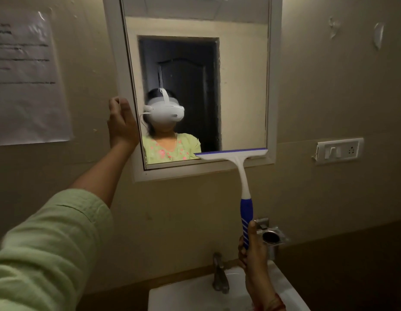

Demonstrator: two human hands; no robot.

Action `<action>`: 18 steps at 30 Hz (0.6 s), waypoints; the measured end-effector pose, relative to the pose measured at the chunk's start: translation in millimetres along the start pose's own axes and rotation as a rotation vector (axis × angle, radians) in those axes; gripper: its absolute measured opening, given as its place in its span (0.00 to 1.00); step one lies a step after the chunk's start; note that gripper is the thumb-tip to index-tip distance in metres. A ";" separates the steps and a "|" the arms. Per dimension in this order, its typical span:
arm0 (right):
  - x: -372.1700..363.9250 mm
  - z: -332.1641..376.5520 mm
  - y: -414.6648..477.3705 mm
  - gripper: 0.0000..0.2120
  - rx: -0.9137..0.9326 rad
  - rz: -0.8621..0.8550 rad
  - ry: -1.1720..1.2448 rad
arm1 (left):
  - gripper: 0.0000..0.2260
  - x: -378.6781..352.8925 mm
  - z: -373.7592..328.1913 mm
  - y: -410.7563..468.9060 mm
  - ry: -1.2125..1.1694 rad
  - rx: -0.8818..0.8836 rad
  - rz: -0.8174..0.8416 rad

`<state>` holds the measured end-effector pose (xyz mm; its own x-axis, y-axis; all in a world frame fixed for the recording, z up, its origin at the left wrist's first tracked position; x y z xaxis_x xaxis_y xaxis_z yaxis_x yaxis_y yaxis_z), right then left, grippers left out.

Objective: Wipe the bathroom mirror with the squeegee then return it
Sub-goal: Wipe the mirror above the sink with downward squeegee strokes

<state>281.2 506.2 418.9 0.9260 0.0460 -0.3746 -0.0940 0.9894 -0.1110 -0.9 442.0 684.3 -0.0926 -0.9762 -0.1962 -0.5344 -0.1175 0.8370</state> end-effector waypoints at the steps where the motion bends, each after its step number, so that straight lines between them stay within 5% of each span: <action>1: -1.3 4.3 -4.4 0.26 0.026 -0.027 0.012 | 0.18 0.4 -0.2 -0.1 -0.002 -0.002 0.002; 7: -29.8 80.7 -26.3 0.26 0.269 0.084 0.146 | 0.19 -0.1 -1.5 0.7 -0.038 0.016 0.027; 18: -121.9 245.4 -61.2 0.12 0.742 0.627 0.205 | 0.23 -2.2 5.0 2.9 -0.059 0.003 0.035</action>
<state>263.9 473.9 697.2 0.6990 0.6354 -0.3281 -0.2280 0.6330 0.7398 -6.4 444.7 684.6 -0.1603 -0.9672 -0.1971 -0.5328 -0.0833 0.8421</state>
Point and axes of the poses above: each hand's wrist, its own y-axis towards the middle knuckle, its own x-axis out of the back of the hand, z = x × y, the point moved 2 cm from there along y, towards the middle knuckle, and after that the axes turned 7 degrees about -z, right-handed, at the moved point
